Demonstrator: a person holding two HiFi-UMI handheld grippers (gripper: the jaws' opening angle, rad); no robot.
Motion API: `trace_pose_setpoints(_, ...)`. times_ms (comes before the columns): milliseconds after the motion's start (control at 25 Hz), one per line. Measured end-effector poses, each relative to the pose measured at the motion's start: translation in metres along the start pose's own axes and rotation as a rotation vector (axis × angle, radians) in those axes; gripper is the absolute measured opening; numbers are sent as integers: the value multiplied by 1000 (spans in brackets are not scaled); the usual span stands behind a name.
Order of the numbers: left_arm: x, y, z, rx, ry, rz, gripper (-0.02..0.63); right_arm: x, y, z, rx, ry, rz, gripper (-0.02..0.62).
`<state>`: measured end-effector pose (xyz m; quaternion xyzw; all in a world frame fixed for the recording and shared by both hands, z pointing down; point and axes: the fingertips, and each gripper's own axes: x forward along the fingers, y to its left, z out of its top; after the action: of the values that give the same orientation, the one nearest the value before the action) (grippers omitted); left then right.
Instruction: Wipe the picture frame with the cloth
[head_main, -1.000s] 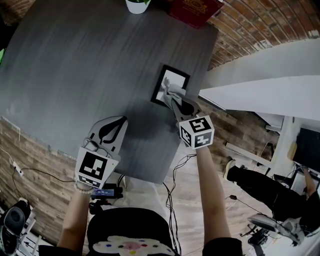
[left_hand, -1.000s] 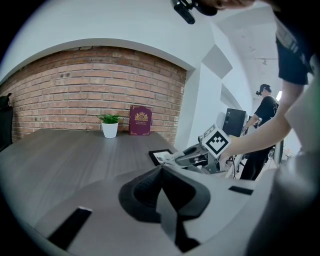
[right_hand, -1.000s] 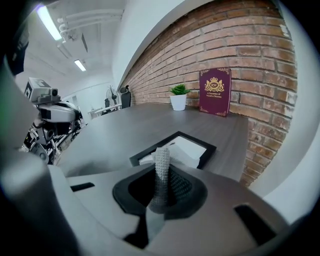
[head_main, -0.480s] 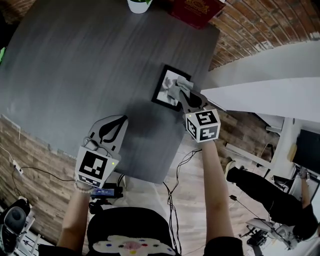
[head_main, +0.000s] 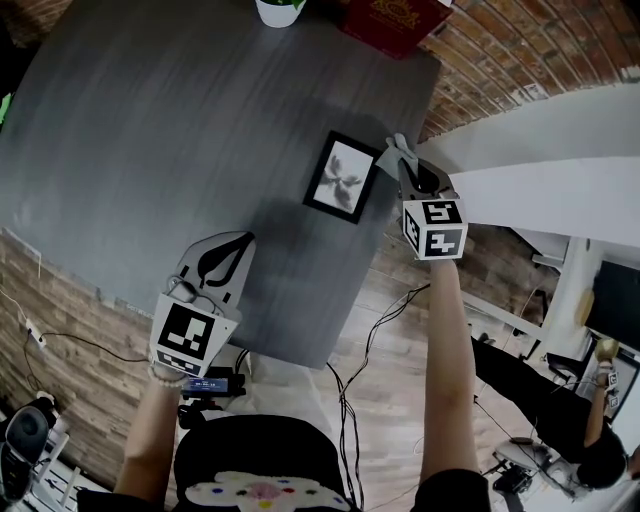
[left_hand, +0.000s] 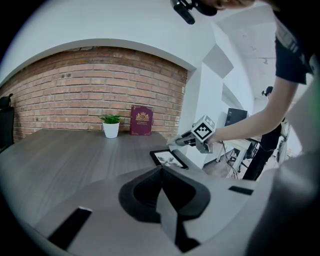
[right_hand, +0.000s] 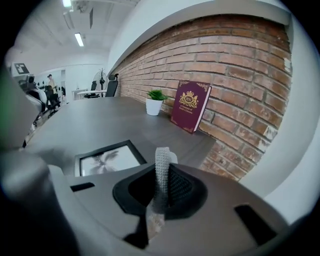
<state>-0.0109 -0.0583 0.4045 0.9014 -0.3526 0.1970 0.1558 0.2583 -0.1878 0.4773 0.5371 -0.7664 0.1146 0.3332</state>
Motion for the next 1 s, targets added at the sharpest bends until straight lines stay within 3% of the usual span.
trace_pose_setpoints(200, 1, 1, -1, -1, 4, 1, 9, 3, -13, 0, -36, 18, -27, 25)
trace_pose_setpoints(560, 1, -1, -1, 2, 6, 1, 9, 14, 18, -6, -74, 31, 26, 25)
trace_pose_setpoints(1000, 1, -2, -4, 2, 10, -9, 9, 17, 41, -13, -38, 32, 59, 25)
